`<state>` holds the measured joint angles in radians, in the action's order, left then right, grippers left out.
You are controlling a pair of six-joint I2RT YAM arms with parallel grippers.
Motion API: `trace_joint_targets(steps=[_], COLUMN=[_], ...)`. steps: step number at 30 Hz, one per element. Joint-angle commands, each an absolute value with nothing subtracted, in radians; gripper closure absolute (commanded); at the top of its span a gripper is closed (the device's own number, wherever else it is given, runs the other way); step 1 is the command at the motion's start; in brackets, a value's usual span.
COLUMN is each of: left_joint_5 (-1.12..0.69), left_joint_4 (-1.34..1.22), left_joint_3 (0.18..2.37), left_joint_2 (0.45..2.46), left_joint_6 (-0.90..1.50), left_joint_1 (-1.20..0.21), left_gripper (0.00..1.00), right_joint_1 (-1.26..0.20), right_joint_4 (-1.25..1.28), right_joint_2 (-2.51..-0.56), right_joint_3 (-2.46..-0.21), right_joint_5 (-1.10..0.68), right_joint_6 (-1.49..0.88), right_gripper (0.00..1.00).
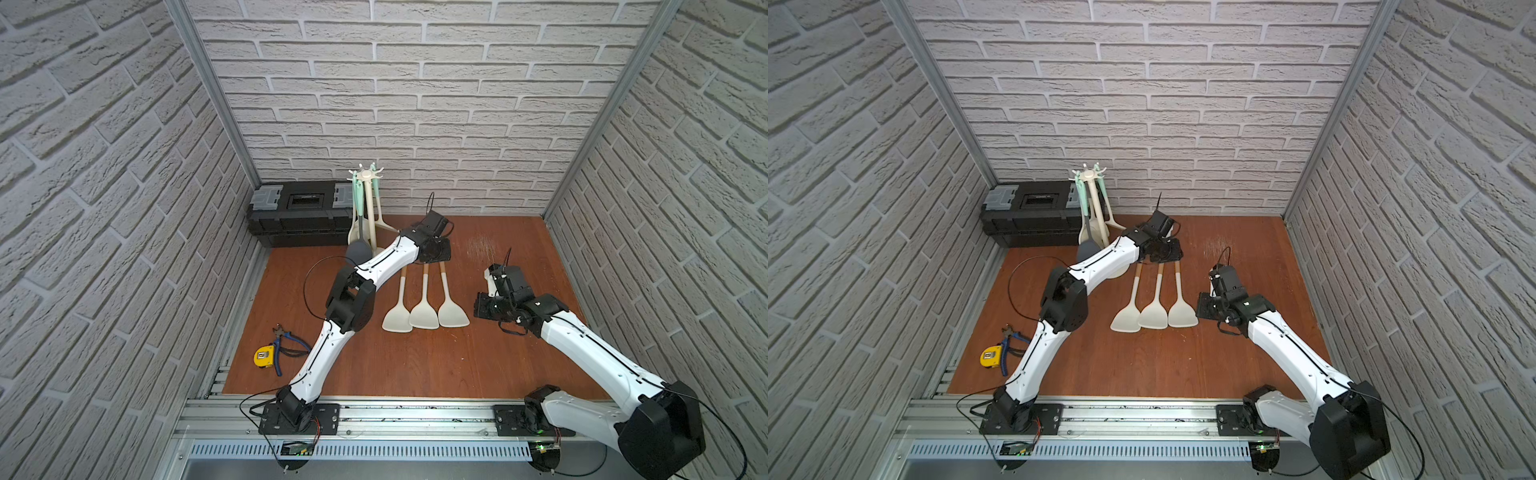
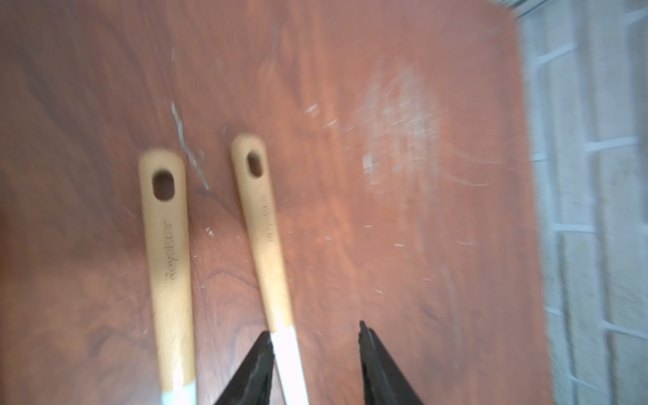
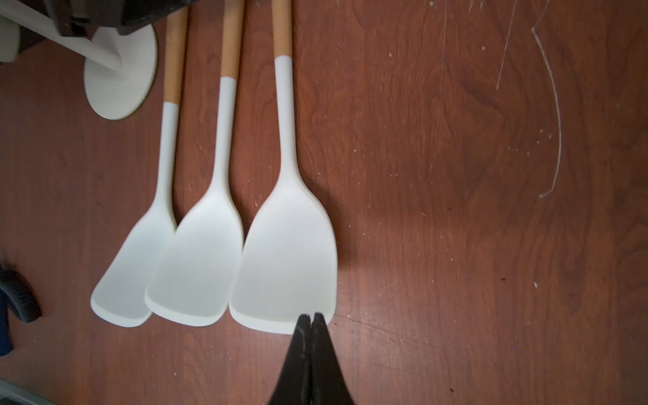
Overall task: Take the spatula off the kitchen utensil rack
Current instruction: Place the spatula at the center of the board, then take off the spatula from the rack.
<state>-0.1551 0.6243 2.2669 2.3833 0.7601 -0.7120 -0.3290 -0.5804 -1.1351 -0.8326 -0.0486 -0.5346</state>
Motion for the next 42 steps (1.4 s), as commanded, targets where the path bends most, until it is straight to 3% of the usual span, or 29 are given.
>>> trace_joint_targets(steps=[1,11,18,22,26,31,42], left_joint_5=[-0.148,0.018,0.039,-0.125,-0.314,-0.392,-0.436], left_joint_4=[0.633,0.728,0.743,0.769,0.713,0.698,0.708], left_joint_3=[2.279,2.077,1.873,1.862,1.870,1.976,2.161], left_joint_2=[2.168,1.637,1.346,1.341,1.405,1.531,1.724], left_joint_6=[0.627,0.436,0.451,0.511,0.590,0.604,0.603], left_joint_1=[-0.699,-0.607,-0.393,-0.222,-0.119,-0.098,-0.092], left_gripper=[0.57,0.52,0.44,0.41,0.39,0.38,0.38], right_joint_1=[-0.330,-0.513,-0.593,-0.598,-0.582,-0.555,-0.525], right_joint_4=[-0.538,-0.521,-0.497,-0.466,-0.381,-0.388,-0.244], right_joint_2=[-1.153,-1.422,-1.719,-1.888,-2.040,-2.200,-2.300], right_joint_3=[-0.904,-1.273,-1.647,-1.865,-2.018,-2.232,-2.268], right_joint_5=[-0.070,0.031,0.033,0.020,-0.003,-0.045,-0.097], right_joint_6=[-0.512,-0.437,-0.359,-0.347,-0.307,-0.250,-0.189], right_gripper=[0.95,0.91,0.71,0.62,0.60,0.59,0.58])
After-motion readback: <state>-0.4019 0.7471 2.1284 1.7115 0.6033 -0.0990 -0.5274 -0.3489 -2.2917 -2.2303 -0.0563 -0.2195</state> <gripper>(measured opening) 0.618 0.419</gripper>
